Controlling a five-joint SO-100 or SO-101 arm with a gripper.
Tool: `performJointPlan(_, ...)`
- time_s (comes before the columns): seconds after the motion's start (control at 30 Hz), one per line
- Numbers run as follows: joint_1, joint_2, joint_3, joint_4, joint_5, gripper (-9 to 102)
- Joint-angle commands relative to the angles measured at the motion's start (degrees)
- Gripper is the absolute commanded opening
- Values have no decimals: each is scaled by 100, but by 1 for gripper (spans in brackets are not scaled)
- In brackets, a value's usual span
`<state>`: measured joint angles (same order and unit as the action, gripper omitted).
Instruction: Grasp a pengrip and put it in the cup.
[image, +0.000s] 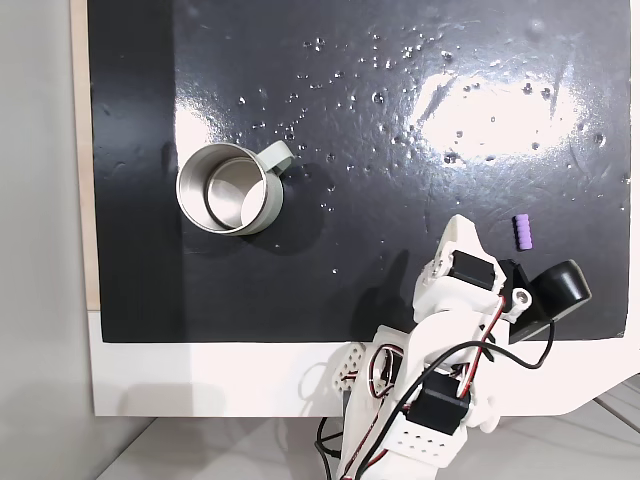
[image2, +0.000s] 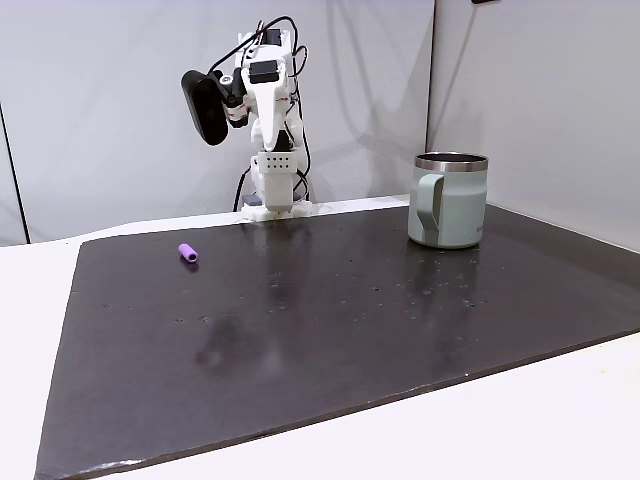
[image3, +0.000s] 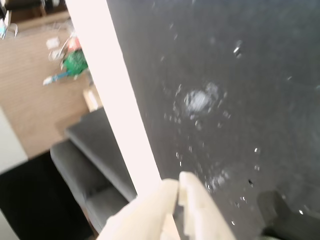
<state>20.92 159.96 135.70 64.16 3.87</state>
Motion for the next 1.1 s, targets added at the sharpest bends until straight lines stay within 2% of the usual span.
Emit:
performJointPlan(0.0, 510, -615, -703, 105, 158, 0)
performJointPlan(0.33, 1767, -3103, -2162, 1037, 800, 2)
performJointPlan(0.53, 2382, -4377, -3208, 1485, 1037, 11)
performJointPlan(0.77, 2672, -5186, -3639, 1705, 1028, 22)
performJointPlan(0.97, 2751, -6073, -4087, 1793, 976, 24)
performJointPlan(1.07, 2742, -6434, -4157, 1793, 932, 31)
